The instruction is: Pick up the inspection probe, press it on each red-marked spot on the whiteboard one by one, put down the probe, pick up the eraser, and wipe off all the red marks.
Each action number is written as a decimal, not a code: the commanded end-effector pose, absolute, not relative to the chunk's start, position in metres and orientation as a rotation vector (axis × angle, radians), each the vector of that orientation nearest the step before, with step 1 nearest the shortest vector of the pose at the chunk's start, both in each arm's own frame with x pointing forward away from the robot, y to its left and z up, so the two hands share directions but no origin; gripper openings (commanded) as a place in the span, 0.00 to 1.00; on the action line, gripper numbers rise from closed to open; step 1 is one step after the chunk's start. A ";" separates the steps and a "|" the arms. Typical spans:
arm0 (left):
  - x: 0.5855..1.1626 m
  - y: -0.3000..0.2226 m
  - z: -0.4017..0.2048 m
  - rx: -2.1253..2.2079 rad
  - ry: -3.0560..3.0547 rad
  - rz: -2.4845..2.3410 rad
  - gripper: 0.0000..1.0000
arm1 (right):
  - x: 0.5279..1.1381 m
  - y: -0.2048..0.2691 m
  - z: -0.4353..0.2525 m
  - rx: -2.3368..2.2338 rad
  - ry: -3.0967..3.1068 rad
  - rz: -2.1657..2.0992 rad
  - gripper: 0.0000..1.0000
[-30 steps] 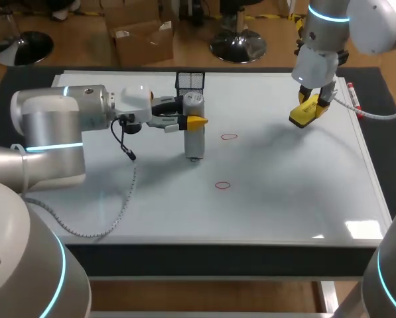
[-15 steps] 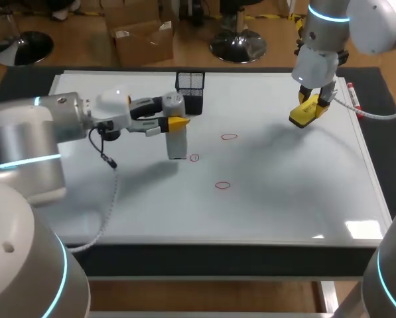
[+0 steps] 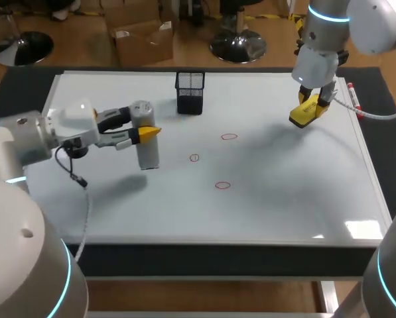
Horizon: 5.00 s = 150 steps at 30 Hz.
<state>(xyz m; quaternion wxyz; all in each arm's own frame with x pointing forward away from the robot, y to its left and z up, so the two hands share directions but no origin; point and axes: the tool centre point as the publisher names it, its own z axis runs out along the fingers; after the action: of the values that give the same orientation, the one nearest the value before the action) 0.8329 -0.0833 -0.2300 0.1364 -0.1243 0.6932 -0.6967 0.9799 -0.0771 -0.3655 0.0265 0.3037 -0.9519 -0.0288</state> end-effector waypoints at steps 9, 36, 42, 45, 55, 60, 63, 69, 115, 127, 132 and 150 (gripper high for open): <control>0.784 -0.021 -0.230 -0.481 1.948 -1.931 0.00 | 0.980 -0.077 -0.365 0.939 -2.939 -0.085 0.00; 0.767 0.011 -0.229 -0.498 1.924 -1.909 0.00 | 0.980 -0.077 -0.365 0.939 -2.939 -0.085 0.00; 0.767 0.011 -0.229 -0.498 1.924 -1.909 0.00 | 0.978 -0.071 -0.364 0.974 -2.923 -0.066 0.00; 0.767 0.011 -0.229 -0.498 1.924 -1.909 0.00 | 0.973 -0.052 -0.360 1.085 -2.871 -0.016 0.00; 0.767 0.011 -0.229 -0.498 1.924 -1.909 0.00 | 0.949 0.017 -0.338 1.393 -2.789 0.056 0.00; 0.767 0.011 -0.229 -0.498 1.924 -1.909 0.00 | 0.937 0.057 -0.334 1.525 -2.759 0.050 0.00; 0.767 0.011 -0.229 -0.498 1.924 -1.909 0.00 | 0.930 0.078 -0.334 1.595 -2.733 0.052 0.00; 0.767 0.011 -0.229 -0.498 1.924 -1.909 0.00 | 0.915 0.121 -0.333 1.735 -2.671 0.032 0.00; 0.767 0.011 -0.229 -0.498 1.924 -1.909 0.00 | 0.876 0.262 -0.410 2.089 -2.254 -0.217 0.00; 0.767 0.011 -0.229 -0.498 1.924 -1.909 0.00 | 0.883 0.255 -0.421 2.062 -2.250 -0.230 0.00; 0.767 0.011 -0.229 -0.498 1.924 -1.909 0.00 | 0.884 0.250 -0.425 2.043 -2.249 -0.226 0.00; 0.767 0.011 -0.229 -0.498 1.924 -1.909 0.00 | 0.883 0.208 -0.430 1.898 -2.353 -0.200 0.00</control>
<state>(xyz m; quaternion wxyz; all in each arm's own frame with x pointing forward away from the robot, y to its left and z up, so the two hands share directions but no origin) 0.7673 0.0115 -0.2300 0.1908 -0.1770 0.6854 -0.6800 0.8867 0.2224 -0.4279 0.0641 0.6268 -0.7736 -0.0667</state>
